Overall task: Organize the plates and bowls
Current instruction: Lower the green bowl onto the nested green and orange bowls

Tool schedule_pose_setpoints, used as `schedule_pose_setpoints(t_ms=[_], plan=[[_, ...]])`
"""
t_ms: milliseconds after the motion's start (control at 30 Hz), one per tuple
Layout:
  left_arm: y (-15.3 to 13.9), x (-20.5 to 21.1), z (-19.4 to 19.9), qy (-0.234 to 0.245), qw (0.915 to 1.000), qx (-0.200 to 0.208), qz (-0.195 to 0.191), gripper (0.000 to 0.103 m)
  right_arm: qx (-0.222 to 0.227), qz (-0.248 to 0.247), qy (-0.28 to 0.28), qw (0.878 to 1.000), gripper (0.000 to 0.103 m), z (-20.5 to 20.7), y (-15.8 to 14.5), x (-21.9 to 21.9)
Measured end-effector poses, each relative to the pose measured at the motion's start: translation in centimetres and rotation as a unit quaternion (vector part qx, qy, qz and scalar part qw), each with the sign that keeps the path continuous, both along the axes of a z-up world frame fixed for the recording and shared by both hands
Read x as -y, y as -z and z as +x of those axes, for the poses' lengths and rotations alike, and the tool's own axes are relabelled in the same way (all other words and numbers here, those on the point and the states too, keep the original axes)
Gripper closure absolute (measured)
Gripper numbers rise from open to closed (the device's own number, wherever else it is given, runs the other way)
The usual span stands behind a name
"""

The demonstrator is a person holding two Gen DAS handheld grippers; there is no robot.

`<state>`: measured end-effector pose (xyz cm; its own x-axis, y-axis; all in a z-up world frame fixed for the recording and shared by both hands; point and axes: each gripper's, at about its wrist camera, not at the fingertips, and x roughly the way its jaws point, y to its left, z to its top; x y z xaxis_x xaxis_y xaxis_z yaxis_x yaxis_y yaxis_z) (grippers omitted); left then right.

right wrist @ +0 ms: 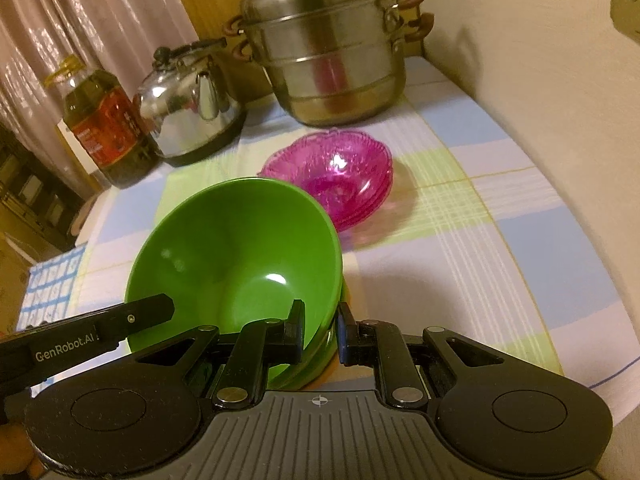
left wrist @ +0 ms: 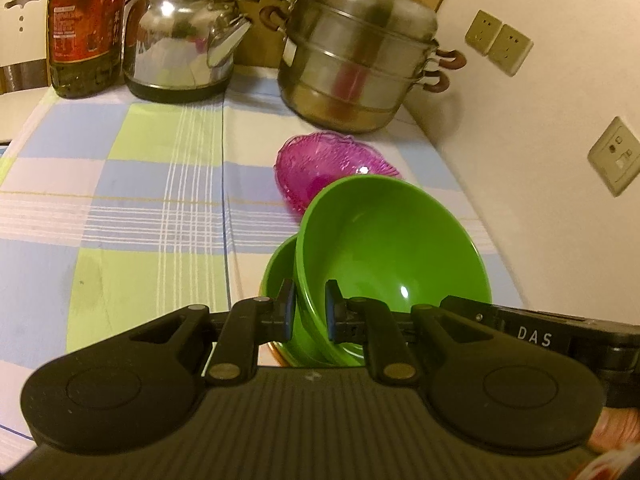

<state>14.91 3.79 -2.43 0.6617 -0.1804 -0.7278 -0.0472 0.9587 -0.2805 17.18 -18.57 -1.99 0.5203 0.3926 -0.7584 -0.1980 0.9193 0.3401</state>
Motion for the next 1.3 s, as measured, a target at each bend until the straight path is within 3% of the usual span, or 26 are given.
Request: schedule_pose_setpoints(t_ms=[300,833,1300], plan=[[1.5,-0.2,0.7,0.001,0.9999,-0.010,0.005,0.090,-0.010,-0.019,-0.009,1.000,0.087,0.7,1.7,-0.7],[2.1,0.0,0.9,-0.001,0.9997,-0.011,0.020,0.087,0.031,-0.114,-0.051,0.992,0.087,0.3,2.6,-3.2],[1.5,-1.4,-0.6,-0.021,0.9997,0.007,-0.011,0.085,0.036,-0.037,0.014,0.999,0.086,-0.6,0.9,0.6]])
